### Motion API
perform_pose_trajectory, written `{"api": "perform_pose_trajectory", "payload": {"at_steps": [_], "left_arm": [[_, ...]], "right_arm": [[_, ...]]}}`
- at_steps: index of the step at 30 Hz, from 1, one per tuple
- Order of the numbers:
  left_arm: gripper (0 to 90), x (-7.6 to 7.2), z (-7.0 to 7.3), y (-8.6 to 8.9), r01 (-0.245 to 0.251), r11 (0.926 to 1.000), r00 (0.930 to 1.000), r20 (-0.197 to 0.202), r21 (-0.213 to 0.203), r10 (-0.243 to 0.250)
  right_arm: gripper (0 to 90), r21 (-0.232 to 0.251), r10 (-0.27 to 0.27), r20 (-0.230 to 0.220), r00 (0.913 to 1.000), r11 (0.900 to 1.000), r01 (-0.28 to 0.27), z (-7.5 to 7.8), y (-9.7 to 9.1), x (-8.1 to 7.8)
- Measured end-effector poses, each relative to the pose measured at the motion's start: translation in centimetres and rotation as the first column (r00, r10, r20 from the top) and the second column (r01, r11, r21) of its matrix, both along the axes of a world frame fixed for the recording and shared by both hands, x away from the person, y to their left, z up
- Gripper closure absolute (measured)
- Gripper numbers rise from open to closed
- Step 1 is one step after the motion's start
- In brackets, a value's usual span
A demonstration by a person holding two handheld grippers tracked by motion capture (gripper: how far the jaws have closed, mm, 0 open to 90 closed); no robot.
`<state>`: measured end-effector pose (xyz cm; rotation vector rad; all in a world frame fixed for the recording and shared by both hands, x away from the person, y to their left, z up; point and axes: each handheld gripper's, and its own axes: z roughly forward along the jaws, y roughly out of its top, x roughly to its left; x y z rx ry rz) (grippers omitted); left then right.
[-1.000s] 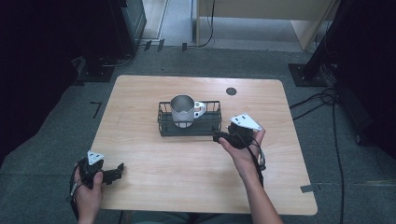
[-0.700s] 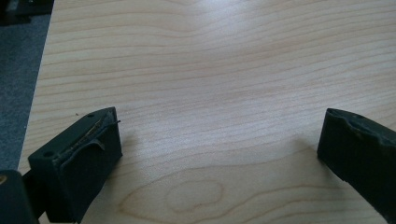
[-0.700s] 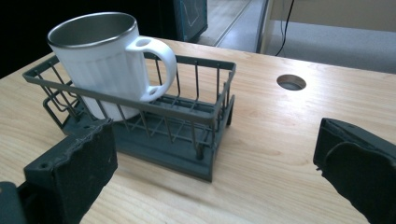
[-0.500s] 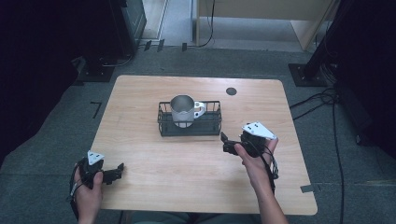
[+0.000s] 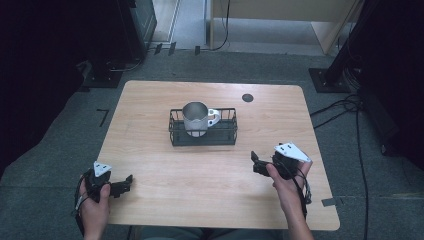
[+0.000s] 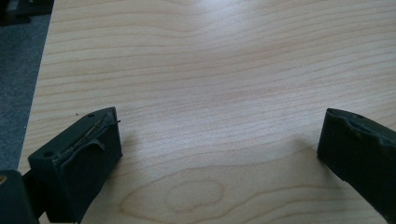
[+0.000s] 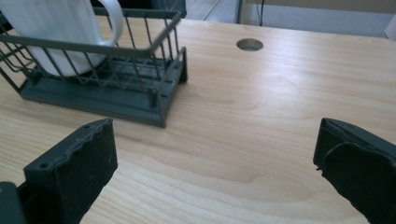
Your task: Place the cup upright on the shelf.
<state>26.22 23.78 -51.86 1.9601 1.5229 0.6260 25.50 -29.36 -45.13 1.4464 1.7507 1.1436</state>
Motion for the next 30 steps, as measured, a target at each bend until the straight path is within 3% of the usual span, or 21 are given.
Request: {"api": "perform_pose_trajectory", "payload": {"at_steps": [15,30], "left_arm": [[0.0,0.0,0.0,0.0,0.000,1.0000,1.0000,0.000,0.000,0.000],[0.0,0.0,0.0,0.0,0.000,1.0000,1.0000,0.000,0.000,0.000]], "right_arm": [[0.0,-0.011,-0.086,-0.047,0.9952,0.9963,0.085,-2.4,-3.8,-1.7],[0.0,-0.031,-0.162,-0.096,0.9821,0.9867,0.159,-4.4,-7.2,-3.3]]}}
